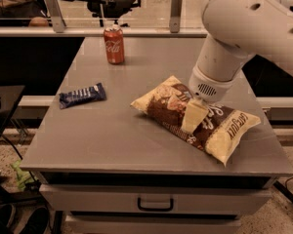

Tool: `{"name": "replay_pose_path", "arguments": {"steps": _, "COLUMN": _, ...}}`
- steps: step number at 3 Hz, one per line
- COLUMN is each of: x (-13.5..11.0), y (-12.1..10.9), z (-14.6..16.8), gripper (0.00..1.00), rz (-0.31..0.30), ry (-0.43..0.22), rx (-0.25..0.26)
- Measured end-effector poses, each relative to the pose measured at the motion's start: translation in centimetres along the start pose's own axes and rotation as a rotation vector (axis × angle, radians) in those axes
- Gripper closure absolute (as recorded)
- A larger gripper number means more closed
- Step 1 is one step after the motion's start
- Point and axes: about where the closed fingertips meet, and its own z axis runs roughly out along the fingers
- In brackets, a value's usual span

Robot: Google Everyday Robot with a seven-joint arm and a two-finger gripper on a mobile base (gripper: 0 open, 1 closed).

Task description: Pick brown chip bag

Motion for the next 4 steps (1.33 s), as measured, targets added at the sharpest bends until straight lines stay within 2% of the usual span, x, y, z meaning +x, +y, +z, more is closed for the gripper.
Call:
{"name": "replay_pose_path", "arguments": {"steps": 2, "x": -0.9, "y": -0.7, "z": -1.6, "gripper": 0.96, "rz": -0.026, "ry": -0.026, "rx": -0.006}}
{"name": "replay_pose_path", "arguments": {"steps": 3, "x": -1.7, "y": -1.3, "z": -3.5, "gripper": 1.00, "rz": -0.057, "ry": -0.058, "rx": -0.006}}
{"name": "replay_pose_path", "arguments": {"steps": 4, "x": -2.8, "y": -1.7, "z": -5.9, "gripper": 1.00, "rz": -0.100, "ry": -0.103, "rx": -0.018}}
